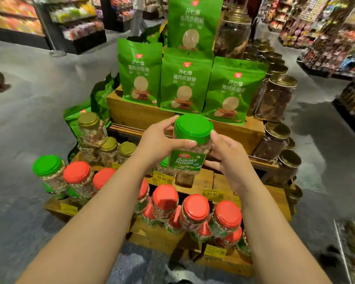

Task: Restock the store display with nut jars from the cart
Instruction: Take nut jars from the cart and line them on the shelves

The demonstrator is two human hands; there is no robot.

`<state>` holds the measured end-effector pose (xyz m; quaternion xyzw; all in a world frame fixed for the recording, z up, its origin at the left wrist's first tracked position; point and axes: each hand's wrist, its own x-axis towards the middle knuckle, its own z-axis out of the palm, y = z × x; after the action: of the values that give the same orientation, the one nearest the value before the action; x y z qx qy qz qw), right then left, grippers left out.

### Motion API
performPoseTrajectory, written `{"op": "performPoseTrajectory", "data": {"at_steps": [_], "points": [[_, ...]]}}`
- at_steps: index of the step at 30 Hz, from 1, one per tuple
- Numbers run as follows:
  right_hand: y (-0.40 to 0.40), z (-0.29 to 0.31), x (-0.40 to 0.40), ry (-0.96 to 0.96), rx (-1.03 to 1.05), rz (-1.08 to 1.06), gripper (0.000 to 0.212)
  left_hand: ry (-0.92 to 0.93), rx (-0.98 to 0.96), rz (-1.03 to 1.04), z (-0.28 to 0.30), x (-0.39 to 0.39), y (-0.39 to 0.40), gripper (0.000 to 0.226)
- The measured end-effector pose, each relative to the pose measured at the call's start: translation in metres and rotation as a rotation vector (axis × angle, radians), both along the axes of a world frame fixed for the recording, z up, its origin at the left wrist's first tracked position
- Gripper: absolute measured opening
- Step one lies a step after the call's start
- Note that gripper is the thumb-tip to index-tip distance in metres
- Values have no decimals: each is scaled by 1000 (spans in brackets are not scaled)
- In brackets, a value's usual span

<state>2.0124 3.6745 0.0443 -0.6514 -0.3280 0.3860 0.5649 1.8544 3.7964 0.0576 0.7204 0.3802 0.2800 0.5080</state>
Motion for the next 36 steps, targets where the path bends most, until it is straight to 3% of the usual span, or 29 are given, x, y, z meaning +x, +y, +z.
{"op": "performPoseTrajectory", "data": {"at_steps": [3, 10, 12, 16, 28, 36], "points": [[34, -5, 23, 28, -23, -6, 78, 36, 21, 28, -12, 21, 24, 99], [89, -24, 65, 13, -107, 26, 86, 92, -47, 14, -41, 63, 70, 94], [102, -36, 73, 24, -143, 12, 77, 117, -64, 15, -54, 73, 82, 98], [123, -61, 83, 44, -196, -3, 40, 163, -112, 19, -79, 87, 106, 105], [172, -127, 87, -77, -397, -100, 34, 230, -301, -61, -150, 105, 157, 85], [184, -165, 78, -51, -452, -150, 35, 345, -341, -128, -184, 106, 176, 95]]}}
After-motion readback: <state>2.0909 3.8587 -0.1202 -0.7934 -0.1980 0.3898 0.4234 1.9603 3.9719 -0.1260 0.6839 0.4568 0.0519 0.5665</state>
